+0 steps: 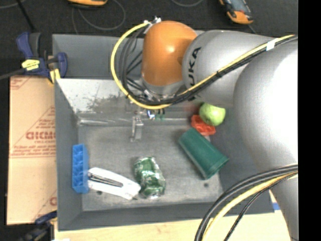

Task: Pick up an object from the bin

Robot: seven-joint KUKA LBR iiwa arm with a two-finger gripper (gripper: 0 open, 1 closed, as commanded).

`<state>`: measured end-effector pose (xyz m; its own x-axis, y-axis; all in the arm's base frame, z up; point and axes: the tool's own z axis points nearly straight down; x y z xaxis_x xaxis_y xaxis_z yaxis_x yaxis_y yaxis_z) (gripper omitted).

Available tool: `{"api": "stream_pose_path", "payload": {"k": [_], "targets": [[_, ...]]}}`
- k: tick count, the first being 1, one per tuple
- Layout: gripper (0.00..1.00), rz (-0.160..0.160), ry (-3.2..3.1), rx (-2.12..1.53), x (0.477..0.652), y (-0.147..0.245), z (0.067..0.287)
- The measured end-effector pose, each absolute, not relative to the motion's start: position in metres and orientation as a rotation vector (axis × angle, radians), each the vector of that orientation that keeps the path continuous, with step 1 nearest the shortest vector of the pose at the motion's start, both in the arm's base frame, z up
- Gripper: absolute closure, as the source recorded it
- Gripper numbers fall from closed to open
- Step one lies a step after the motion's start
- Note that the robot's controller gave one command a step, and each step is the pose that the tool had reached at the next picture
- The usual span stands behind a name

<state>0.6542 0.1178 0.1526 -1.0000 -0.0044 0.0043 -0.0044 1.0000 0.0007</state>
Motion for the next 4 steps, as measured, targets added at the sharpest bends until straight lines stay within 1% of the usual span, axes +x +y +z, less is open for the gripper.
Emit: {"api": "stream_pose_path", "payload": {"k": [1, 2, 3, 4], "targets": [[0.00, -0.002, -3.143, 0.005, 0.655, 0.117, 0.158], [0.00, -0.004, -3.153, 0.091, 0.645, 0.106, 0.140], [0.00, 0.001, -3.140, 0.189, 0.627, 0.056, 0.095], [0.00, 0.001, -3.141, 0.122, 0.616, 0.030, 0.076]]}}
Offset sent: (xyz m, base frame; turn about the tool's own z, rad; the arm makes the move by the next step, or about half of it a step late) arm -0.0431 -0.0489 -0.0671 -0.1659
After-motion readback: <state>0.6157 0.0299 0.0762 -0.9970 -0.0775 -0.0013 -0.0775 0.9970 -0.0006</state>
